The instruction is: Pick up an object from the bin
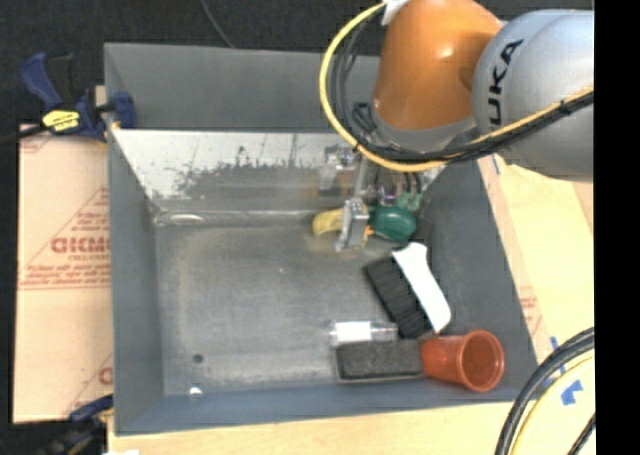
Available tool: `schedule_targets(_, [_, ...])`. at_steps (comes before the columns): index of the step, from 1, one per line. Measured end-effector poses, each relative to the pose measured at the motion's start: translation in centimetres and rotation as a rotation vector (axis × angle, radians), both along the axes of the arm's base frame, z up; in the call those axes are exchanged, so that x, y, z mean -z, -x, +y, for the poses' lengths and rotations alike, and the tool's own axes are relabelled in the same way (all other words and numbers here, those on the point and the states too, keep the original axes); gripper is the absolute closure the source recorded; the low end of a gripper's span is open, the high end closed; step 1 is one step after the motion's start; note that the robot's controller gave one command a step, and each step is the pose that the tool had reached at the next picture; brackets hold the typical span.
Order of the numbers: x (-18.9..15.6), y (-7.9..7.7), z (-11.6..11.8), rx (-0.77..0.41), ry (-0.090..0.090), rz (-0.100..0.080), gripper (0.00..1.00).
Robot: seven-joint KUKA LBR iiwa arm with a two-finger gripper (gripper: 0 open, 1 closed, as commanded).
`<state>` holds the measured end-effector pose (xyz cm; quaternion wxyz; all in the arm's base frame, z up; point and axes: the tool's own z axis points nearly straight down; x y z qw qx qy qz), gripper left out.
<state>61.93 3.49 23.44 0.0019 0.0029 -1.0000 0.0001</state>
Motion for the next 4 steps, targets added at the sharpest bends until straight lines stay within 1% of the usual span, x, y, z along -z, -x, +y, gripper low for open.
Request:
schedule_targets(1, [-0.5, -0.1, 0.0, 0.001, -0.001, -0.008, 0.00])
schedule_targets(2, [13.8, -3.2, -4.5, 0.037, -0.001, -0.015, 0.00])
schedule_targets(3, [16.3, -2.4, -5.1, 0.346, -0.006, -0.021, 0.00])
schedule_targets(4, [13.3, -3.5, -10.1, 0.180, 0.000, -0.020, 0.00])
